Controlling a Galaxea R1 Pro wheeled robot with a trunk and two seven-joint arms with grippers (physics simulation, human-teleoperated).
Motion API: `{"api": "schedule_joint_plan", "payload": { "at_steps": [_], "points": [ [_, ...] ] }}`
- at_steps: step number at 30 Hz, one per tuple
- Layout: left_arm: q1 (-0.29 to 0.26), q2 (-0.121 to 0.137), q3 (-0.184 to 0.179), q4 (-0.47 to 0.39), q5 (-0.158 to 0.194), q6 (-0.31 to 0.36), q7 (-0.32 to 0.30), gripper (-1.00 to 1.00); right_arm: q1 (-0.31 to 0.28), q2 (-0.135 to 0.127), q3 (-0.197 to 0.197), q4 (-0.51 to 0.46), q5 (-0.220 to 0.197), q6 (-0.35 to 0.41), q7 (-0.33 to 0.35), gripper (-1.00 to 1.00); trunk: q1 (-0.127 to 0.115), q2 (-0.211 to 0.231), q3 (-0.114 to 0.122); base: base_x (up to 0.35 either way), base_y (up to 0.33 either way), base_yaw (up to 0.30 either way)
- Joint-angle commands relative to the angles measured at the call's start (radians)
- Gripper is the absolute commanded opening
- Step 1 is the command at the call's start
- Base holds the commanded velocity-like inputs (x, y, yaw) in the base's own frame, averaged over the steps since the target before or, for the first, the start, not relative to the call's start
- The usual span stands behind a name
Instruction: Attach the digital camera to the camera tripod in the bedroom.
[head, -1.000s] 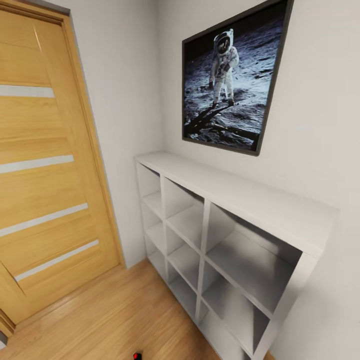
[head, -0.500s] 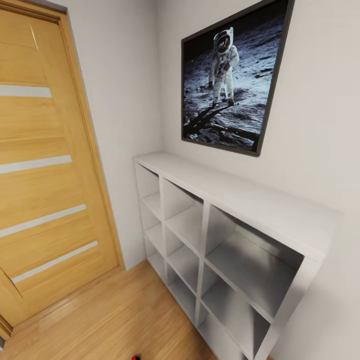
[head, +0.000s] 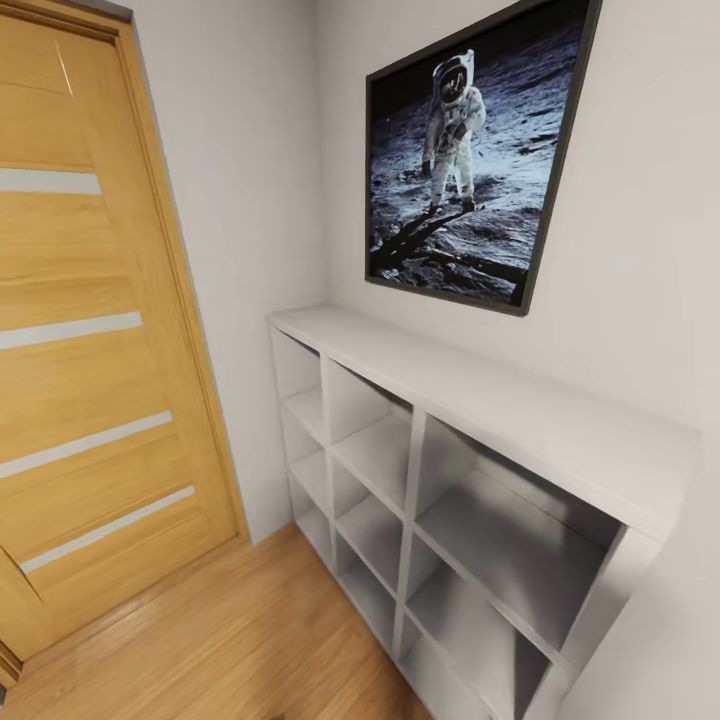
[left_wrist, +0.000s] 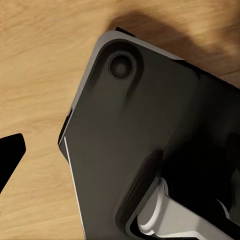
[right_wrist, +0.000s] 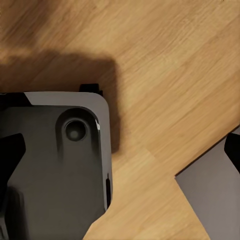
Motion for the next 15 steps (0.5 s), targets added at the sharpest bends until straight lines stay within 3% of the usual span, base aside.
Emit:
{"api": "schedule_joint_plan", "payload": {
  "at_steps": [1, 7, 10, 11, 12, 15],
  "points": [
    [0.000, 0.000, 0.005, -0.002, -0.001, -0.001, 0.001, 1.00, -0.002, 0.000, 0.006, 0.003, -0.009, -0.003, 0.004, 1.00, 0.001, -0.002, -0.002, 0.003, 0.001, 0.000],
    [0.000, 0.000, 0.005, -0.003, -0.001, -0.001, 0.001, 1.00, -0.002, 0.000, 0.007, 0.003, -0.011, 0.003, 0.004, 1.00, 0.001, -0.002, -0.002, 0.001, 0.001, 0.000],
    [0.000, 0.014, 0.007, -0.026, 0.013, 0.003, 0.001, 1.00, -0.002, 0.003, 0.020, -0.005, 0.011, 0.016, 0.012, 1.00, 0.001, -0.002, -0.002, 0.000, 0.000, 0.000],
    [-0.001, 0.018, 0.008, -0.037, 0.016, 0.005, 0.000, 1.00, -0.002, 0.009, 0.038, -0.011, 0.037, 0.031, 0.014, 1.00, 0.001, -0.002, -0.002, 0.000, 0.000, 0.000],
    [-0.004, 0.038, 0.013, -0.113, 0.024, 0.035, -0.001, 1.00, -0.002, 0.031, 0.071, -0.034, 0.086, 0.073, 0.018, 1.00, 0.001, -0.002, -0.002, 0.000, 0.000, 0.000],
    [-0.004, 0.050, 0.014, -0.196, 0.027, 0.109, -0.001, 1.00, 0.001, 0.069, 0.093, -0.092, 0.126, 0.144, 0.025, 1.00, 0.001, -0.002, -0.002, 0.000, 0.000, 0.000]
  ]
}}
